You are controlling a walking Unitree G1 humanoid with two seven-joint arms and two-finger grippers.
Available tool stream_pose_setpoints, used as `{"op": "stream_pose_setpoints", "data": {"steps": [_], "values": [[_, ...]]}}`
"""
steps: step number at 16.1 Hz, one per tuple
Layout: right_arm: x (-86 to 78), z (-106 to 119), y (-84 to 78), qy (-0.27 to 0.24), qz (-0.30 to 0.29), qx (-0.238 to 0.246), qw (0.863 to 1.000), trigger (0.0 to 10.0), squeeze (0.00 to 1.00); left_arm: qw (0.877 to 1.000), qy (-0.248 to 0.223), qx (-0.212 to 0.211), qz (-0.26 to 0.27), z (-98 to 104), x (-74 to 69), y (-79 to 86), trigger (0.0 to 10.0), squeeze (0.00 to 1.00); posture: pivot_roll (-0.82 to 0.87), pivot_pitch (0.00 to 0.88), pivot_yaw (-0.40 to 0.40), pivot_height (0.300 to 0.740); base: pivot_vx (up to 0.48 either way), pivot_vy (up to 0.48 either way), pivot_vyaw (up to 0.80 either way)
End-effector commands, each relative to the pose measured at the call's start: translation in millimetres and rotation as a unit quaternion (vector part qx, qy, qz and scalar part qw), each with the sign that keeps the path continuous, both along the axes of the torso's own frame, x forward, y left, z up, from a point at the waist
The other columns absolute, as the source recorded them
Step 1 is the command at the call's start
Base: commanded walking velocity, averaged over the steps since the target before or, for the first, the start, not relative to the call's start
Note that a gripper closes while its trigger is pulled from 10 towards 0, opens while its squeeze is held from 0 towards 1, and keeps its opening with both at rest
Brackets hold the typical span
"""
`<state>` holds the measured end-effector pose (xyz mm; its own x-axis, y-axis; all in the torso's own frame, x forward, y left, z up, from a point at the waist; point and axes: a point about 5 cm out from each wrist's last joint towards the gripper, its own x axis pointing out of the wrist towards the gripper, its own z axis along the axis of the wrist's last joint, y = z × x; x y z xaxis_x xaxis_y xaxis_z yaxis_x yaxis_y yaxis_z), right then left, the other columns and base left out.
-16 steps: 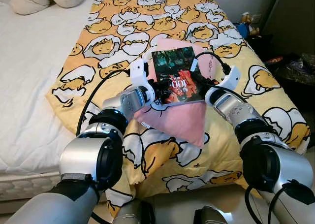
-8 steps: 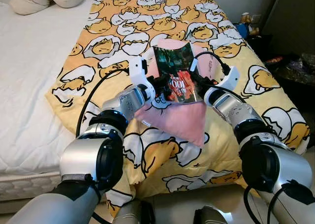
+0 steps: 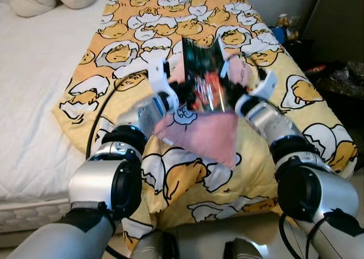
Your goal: Clean up the room
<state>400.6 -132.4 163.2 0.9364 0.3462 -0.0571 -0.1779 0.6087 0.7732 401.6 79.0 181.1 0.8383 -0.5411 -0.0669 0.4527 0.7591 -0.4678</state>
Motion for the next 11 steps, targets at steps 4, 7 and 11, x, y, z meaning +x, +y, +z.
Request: {"op": "stream_pose_setpoints", "data": {"steps": [4, 7, 11], "values": [[6.8, 52, 6.3, -0.115, 0.026, 0.018, 0.993, 0.0, 0.00, 0.991, -0.108, 0.068, 0.046, 25, 3.4, 24.7, 0.0, 0.00, -0.15, 0.000, 0.066, 0.700, 0.000, 0.000, 0.00], [5.9, 54, 3.3, -0.139, -0.006, -0.021, 0.990, 0.0, 0.00, 0.976, -0.168, 0.109, 0.086, 39, 1.6, 37.1, 0.0, 0.00, -0.14, 0.000, 0.066, 0.700, 0.000, 0.000, 0.00], [-18.9, 36, -5.3, -0.228, -0.129, -0.302, 0.916, 0.0, 0.00, 0.932, -0.227, 0.187, 0.212, 32, -15.2, 59.0, 10.0, 0.00, -0.12, 0.000, 0.064, 0.700, 0.000, 0.000, 0.00]]}}
